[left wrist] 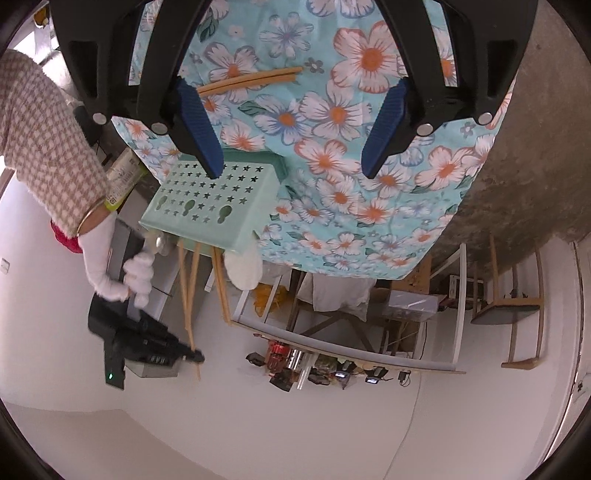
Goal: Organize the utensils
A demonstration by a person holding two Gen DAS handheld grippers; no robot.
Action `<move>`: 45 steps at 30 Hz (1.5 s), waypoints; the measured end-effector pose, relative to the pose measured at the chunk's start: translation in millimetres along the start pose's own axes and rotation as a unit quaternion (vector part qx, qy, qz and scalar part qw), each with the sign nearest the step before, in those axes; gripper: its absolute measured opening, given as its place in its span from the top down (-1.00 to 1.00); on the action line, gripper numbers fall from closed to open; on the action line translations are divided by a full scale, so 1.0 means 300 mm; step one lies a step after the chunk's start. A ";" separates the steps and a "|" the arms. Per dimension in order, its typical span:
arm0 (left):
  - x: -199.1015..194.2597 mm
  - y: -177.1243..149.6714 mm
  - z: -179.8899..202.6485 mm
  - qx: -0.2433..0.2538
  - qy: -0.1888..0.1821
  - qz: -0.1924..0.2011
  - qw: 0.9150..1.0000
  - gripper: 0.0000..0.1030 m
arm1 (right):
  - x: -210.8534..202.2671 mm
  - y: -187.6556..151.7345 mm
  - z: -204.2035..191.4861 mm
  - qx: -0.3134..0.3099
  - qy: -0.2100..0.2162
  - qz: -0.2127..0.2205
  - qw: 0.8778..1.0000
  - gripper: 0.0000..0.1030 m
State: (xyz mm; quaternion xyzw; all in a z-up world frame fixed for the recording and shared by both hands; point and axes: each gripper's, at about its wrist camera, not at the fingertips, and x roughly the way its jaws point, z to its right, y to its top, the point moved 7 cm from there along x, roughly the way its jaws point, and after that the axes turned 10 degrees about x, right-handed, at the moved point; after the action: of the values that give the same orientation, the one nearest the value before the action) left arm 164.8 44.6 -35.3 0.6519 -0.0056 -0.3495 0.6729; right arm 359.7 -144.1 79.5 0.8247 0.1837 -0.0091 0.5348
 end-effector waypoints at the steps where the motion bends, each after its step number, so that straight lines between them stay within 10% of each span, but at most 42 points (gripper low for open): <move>1: 0.002 -0.002 -0.004 -0.001 0.000 0.000 1.000 -0.45 | 0.008 -0.017 0.008 -0.004 -0.004 -0.008 1.000 0.91; 17: -0.012 0.006 0.015 -0.001 -0.003 0.002 1.000 -0.45 | -0.079 -0.114 -0.020 -0.097 -0.056 -0.052 0.992 0.91; 31: -0.047 0.004 0.078 0.020 0.010 0.001 1.000 -0.64 | -0.390 -0.154 -0.035 -0.075 -0.047 -0.040 0.995 0.25; 45: -0.007 -0.132 0.091 0.001 0.024 -0.074 0.997 -0.81 | -0.496 -0.690 0.101 0.064 -0.067 -0.191 0.977 0.12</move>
State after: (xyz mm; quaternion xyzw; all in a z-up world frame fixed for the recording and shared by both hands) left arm 132.2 25.7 -65.3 0.6594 0.0577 -0.3826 0.6445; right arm 161.8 -139.9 -84.1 0.8043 0.3011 -0.1779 0.4804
